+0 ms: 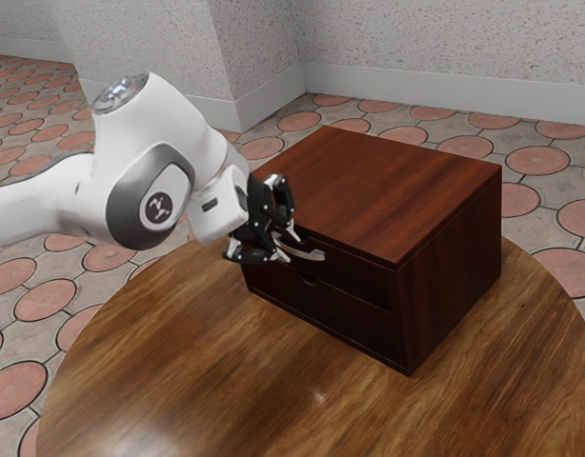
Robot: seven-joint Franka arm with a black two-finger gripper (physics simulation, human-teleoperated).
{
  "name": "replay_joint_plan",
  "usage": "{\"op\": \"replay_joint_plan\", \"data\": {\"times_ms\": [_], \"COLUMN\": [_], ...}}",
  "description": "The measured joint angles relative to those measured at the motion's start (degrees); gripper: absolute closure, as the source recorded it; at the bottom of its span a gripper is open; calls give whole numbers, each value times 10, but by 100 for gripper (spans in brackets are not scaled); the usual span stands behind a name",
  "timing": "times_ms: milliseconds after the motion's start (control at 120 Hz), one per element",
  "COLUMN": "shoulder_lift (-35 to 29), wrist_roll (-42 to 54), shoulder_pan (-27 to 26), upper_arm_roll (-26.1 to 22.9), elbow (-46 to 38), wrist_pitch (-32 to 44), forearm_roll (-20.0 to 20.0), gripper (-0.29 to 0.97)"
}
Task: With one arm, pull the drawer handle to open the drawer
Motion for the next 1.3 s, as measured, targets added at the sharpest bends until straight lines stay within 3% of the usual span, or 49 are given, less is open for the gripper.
{"op": "replay_joint_plan", "data": {"times_ms": [658,1300], "shoulder_lift": [16,-21], "wrist_roll": [2,1], "shoulder_pan": [2,-1], "upper_arm_roll": [-3,-4], "elbow": [-3,-48], "wrist_pitch": [14,16], "forearm_roll": [-3,-4], "gripper": [67,64]}}
